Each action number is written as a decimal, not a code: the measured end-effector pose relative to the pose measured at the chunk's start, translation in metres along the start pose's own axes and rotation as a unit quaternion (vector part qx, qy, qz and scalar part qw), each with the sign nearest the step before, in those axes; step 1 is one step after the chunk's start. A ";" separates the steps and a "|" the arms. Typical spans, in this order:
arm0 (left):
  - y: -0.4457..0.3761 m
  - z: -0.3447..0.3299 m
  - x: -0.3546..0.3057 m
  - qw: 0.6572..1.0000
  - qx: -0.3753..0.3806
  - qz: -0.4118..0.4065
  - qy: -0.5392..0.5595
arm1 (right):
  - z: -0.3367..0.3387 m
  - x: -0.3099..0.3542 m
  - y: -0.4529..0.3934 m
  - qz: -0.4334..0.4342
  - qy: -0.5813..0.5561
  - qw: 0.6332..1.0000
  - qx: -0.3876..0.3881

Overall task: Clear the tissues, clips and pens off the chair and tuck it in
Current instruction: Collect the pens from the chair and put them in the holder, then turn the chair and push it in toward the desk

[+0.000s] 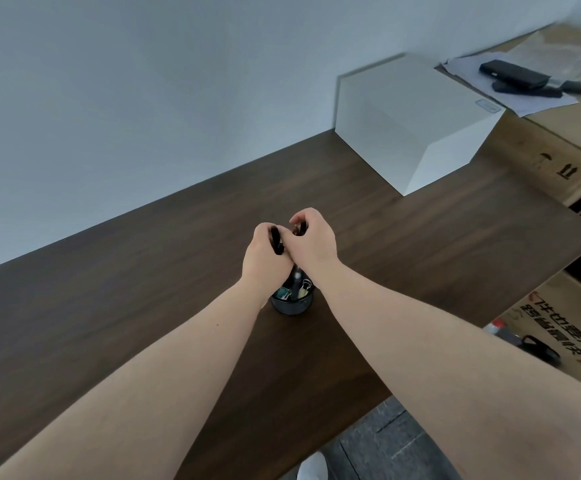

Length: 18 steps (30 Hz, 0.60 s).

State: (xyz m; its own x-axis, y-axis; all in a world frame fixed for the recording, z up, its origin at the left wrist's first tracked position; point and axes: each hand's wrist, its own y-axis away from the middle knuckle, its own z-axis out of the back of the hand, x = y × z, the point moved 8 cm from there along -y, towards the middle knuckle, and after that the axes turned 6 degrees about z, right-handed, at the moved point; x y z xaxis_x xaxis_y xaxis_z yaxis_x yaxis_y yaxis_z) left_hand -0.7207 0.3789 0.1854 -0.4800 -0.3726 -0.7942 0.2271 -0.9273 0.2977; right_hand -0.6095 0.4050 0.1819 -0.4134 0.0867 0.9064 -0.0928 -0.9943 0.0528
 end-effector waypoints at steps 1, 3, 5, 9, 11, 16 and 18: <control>0.001 0.001 -0.002 1.000 0.000 -0.007 -0.002 | 0.001 0.001 0.001 0.005 0.004 1.000 0.004; 0.004 0.001 -0.005 1.000 0.009 -0.026 -0.009 | 0.004 0.003 0.003 0.014 0.012 1.000 0.012; 0.005 0.000 -0.008 0.998 0.019 -0.045 -0.026 | 0.009 0.004 0.005 0.019 0.024 0.999 0.015; 0.005 0.004 -0.014 0.991 0.015 -0.090 -0.096 | 0.023 0.006 0.011 0.023 0.041 0.999 0.020; 0.005 0.005 -0.017 0.987 0.017 -0.103 -0.118 | 0.033 0.007 0.015 0.024 0.049 0.998 0.020; 0.023 0.004 -0.035 0.979 0.016 -0.122 -0.161 | 0.072 0.002 0.037 0.029 0.060 0.998 0.014; 0.038 -0.002 -0.046 0.978 0.019 -0.125 -0.169 | 0.094 -0.003 0.050 0.026 0.054 0.998 0.003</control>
State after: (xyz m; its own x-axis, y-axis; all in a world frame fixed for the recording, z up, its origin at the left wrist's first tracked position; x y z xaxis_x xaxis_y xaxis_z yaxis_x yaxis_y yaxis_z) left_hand -0.6878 0.3606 0.2319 -0.7702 -0.1198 -0.6264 0.0388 -0.9892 0.1416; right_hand -0.5276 0.3488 0.2218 -0.5130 0.0411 0.8574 -0.0627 -0.9980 0.0103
